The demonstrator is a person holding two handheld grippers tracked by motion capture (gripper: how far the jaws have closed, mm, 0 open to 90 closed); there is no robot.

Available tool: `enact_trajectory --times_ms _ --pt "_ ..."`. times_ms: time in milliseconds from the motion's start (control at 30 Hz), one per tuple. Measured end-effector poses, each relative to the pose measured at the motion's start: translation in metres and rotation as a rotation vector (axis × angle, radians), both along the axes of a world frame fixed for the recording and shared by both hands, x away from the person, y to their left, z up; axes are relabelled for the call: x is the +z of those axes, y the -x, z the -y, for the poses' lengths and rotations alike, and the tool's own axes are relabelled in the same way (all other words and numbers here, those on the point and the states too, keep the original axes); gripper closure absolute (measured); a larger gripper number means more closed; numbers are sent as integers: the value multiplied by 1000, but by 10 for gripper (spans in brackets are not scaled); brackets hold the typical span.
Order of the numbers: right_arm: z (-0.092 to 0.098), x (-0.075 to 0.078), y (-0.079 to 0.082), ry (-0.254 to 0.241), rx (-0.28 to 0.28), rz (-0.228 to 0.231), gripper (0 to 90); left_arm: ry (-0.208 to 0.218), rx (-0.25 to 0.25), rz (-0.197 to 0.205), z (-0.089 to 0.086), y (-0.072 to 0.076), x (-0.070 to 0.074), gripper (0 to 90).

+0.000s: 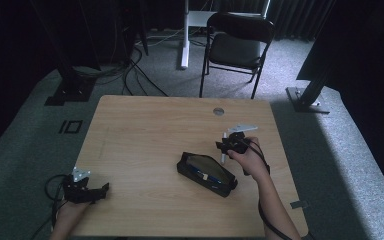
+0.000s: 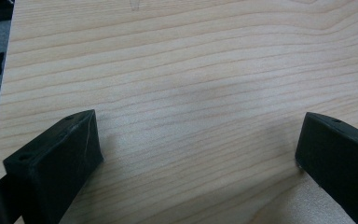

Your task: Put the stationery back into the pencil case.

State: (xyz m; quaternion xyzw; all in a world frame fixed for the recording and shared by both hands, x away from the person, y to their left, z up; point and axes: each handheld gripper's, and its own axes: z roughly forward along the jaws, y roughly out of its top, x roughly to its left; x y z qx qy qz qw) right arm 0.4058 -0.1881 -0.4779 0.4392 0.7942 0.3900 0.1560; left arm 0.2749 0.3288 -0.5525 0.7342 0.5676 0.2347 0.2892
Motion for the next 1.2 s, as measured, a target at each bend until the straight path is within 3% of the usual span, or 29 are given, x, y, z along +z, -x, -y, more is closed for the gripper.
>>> enact_trajectory --times_ms 200,500,900,1200 --pt "8 -9 -8 -11 -67 -20 608 0 0 0 0 0 0 3" --pt "11 -25 -20 27 -147 -45 589 0 0 0 0 0 0 3" --pt "9 -46 -29 52 -191 -84 566 0 0 0 0 0 0 3" --pt "7 -52 -29 70 -186 -99 578 0 0 0 0 0 0 3"
